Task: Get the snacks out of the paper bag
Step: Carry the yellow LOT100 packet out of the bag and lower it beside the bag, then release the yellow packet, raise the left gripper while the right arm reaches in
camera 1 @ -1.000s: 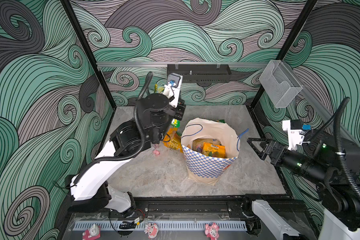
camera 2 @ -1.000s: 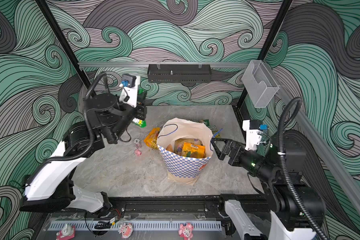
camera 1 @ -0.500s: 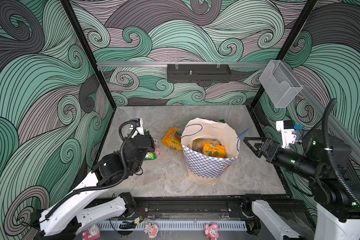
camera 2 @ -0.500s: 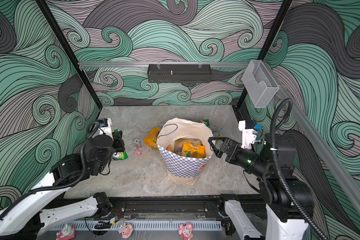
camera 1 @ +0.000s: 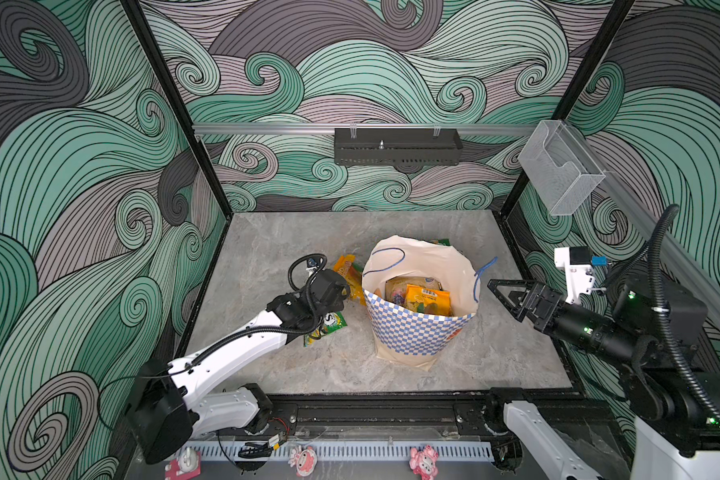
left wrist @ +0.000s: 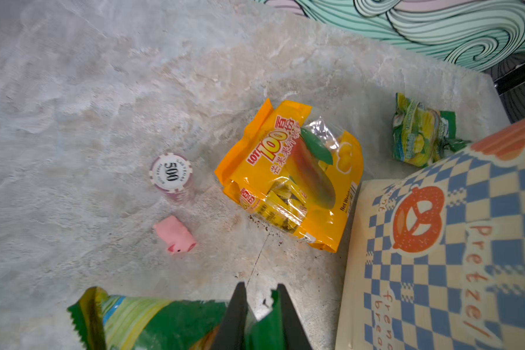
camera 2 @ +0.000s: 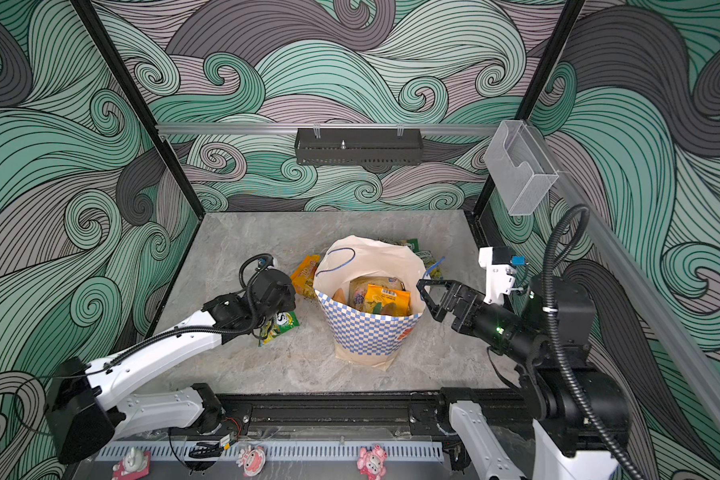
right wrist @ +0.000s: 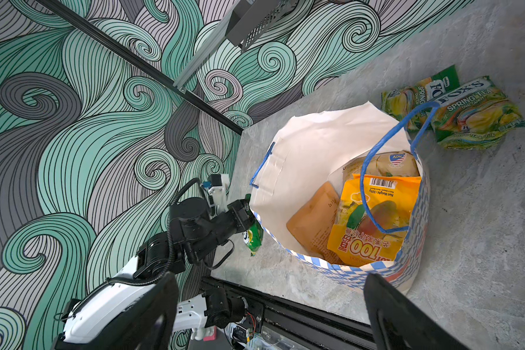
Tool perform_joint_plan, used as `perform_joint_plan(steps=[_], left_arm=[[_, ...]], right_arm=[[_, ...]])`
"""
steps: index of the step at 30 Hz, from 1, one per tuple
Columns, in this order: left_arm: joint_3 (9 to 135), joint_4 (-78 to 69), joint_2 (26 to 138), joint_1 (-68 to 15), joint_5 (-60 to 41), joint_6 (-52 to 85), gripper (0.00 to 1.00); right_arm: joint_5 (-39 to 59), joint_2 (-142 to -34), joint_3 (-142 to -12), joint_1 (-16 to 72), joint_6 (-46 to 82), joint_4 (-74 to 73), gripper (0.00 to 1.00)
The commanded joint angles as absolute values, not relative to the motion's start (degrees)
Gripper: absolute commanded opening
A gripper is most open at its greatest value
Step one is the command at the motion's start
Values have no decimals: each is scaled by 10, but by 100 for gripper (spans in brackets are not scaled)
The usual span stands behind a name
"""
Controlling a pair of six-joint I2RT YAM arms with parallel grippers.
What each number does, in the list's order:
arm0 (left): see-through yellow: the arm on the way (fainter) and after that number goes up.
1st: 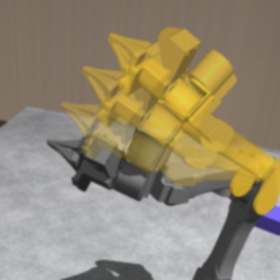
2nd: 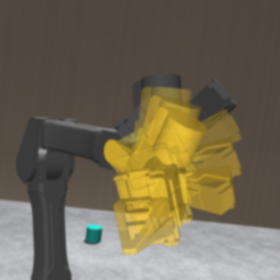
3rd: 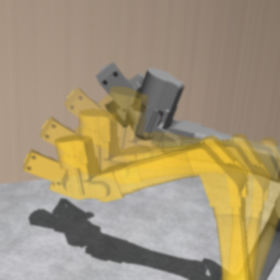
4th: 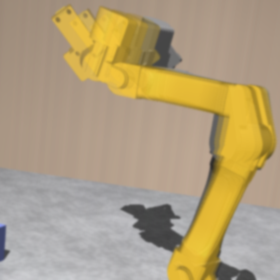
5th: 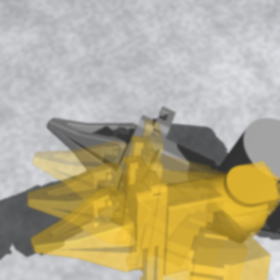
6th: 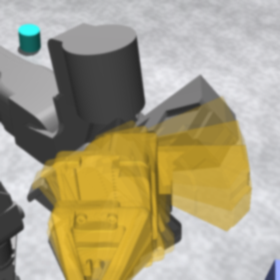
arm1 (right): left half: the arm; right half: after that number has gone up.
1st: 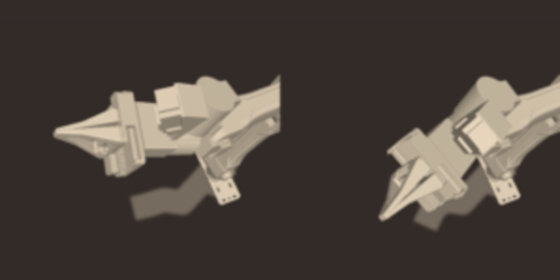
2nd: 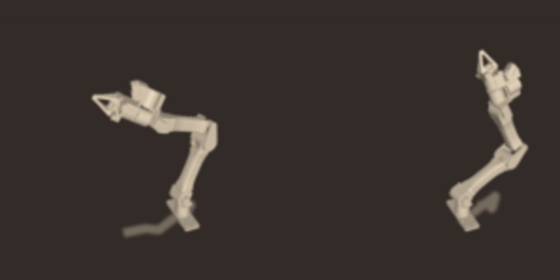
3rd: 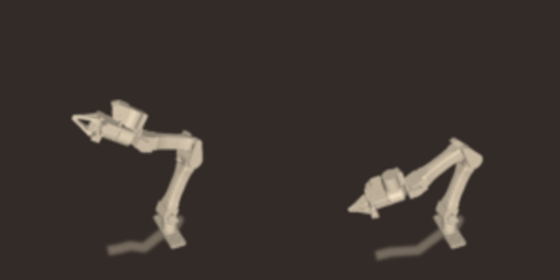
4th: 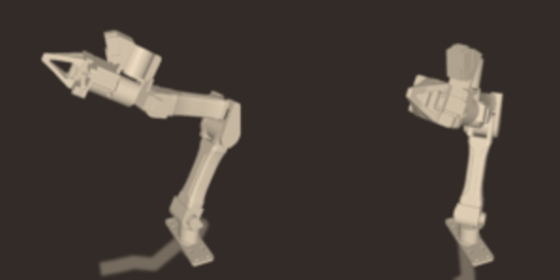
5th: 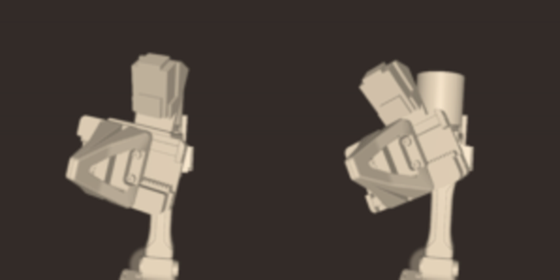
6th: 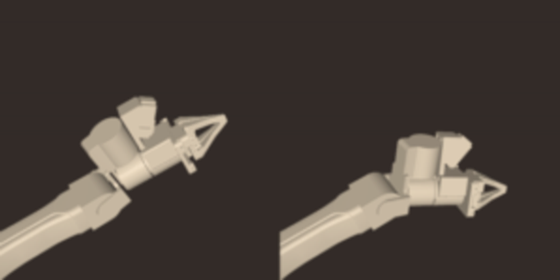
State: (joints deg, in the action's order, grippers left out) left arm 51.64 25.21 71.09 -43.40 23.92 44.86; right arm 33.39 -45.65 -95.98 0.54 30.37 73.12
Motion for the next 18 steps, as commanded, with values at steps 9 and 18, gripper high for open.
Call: perform_joint_plan(steps=[9,18], left_arm=[[567,181,866,-421,99,477,0],[573,171,910,-421,91,471,28]], right_arm=[[315,-445,-954,9,303,734,95],[309,-441,-954,9,297,739,95]])
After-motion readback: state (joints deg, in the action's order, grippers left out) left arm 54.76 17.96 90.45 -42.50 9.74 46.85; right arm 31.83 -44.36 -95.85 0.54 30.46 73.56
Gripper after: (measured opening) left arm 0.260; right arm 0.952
